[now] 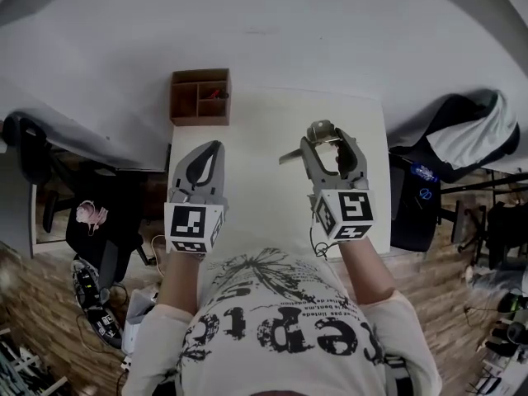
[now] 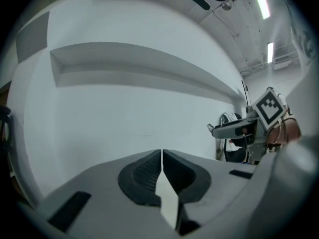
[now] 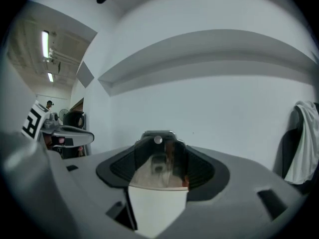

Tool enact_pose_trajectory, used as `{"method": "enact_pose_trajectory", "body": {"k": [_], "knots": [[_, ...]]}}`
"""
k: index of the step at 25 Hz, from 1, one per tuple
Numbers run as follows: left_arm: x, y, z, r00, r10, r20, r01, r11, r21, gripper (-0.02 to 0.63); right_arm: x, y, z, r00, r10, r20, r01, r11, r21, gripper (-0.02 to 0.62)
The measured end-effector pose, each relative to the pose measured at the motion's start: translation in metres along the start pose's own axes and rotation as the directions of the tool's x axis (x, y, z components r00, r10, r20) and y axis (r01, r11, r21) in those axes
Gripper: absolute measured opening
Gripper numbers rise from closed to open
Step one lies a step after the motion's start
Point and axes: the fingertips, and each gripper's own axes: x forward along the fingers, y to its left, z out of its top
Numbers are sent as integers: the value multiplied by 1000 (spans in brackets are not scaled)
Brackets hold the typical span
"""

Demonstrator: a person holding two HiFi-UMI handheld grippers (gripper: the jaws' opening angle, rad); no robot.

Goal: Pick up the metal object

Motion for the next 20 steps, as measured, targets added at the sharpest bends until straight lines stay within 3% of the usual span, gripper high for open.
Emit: {"method": "enact_pose_trajectory", "body": {"k": [8, 20], "knots": [[-4, 6, 11, 999, 33, 39, -33, 999, 8, 12, -5, 4, 1, 999, 24, 21, -23, 1000, -14, 281], [0, 1, 10, 999, 19, 43, -20, 1000, 2, 12, -3, 15, -8, 999, 43, 22, -42, 998, -44, 281]]}}
